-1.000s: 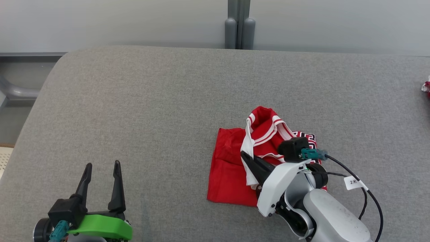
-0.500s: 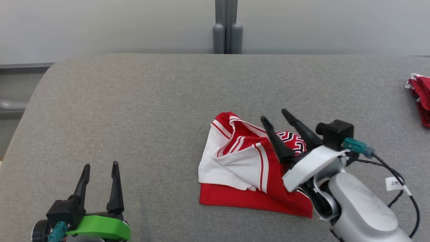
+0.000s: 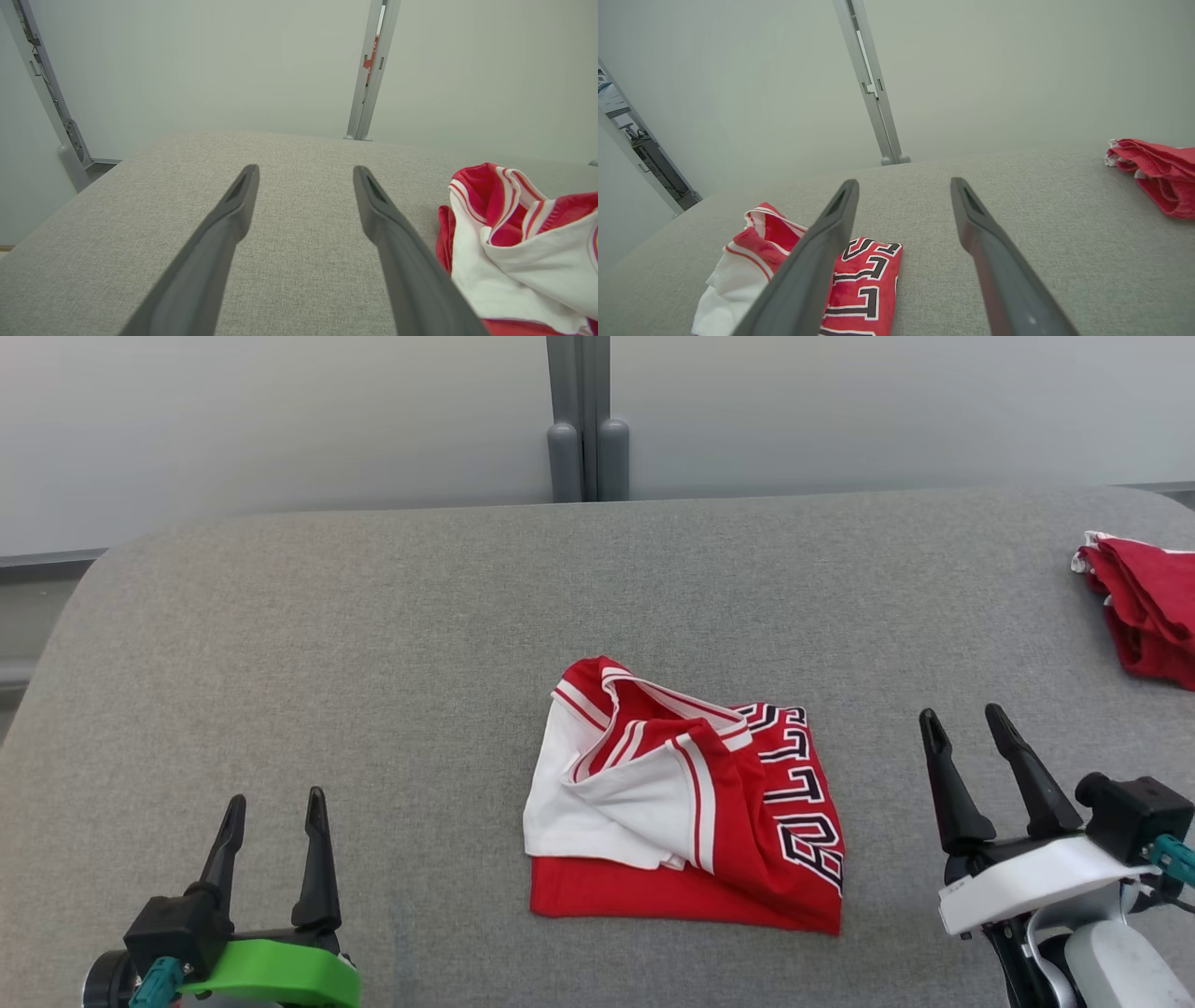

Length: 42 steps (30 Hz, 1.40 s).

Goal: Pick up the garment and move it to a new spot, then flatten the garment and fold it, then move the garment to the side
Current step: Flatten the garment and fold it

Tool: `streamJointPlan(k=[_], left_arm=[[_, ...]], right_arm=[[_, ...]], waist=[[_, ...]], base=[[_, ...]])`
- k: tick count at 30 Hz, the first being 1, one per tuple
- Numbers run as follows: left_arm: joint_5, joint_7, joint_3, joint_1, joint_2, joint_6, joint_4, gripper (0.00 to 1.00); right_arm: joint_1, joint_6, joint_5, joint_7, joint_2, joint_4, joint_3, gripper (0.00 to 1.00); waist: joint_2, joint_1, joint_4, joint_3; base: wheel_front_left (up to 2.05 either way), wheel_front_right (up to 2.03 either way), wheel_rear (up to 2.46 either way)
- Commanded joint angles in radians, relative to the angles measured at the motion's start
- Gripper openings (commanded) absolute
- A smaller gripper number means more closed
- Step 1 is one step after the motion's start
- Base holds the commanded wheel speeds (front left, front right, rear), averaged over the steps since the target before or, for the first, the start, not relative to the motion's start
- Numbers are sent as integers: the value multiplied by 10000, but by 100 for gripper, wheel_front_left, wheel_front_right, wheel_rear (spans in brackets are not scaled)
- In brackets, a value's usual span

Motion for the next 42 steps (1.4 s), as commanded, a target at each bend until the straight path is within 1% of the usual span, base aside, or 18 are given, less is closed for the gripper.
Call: streamJointPlan(k=[1, 5, 8, 17, 22, 29, 38, 42], left_arm=[[36, -24, 46, 129, 10, 6, -20, 100], [65, -24, 73, 151, 10, -5, -27, 100], [95, -24, 56, 112, 10, -15, -4, 100], [135, -24, 63, 77, 10, -33, 13, 100], [145, -22, 63, 28, 10, -38, 51, 100], [165, -24, -44, -121, 10, -51, 83, 100], [43, -22, -229, -282, 10, -60, 126, 100], [-21, -24, -308, -346, 10, -36, 147, 100]], right_arm=[[257, -4, -118, -68, 105, -154, -184, 100], [680, -4, -302, 4, 330, -453, -395, 100], [703, -4, -395, 133, 381, -598, -251, 100], [322, -4, -573, 386, 236, -472, 329, 100], [-131, -4, -689, 562, -17, -126, 1138, 100], [-1401, -4, -516, 816, -486, 954, 2618, 100], [-2931, -5, 85, 824, -1105, 2726, 4300, 100], [-3411, -5, 506, 823, -1290, 3212, 5137, 100]], waist=[[0, 0, -16, -18], [0, 0, -44, -40], [0, 0, -35, -46], [0, 0, 198, -96], [0, 0, 386, -75], [0, 0, 758, 34], [0, 0, 1392, 319], [0, 0, 1624, 427]], base=[[0, 0, 0], [0, 0, 0], [0, 0, 0], [0, 0, 0], [0, 0, 0], [0, 0, 0], [0, 0, 0], [0, 0, 0]])
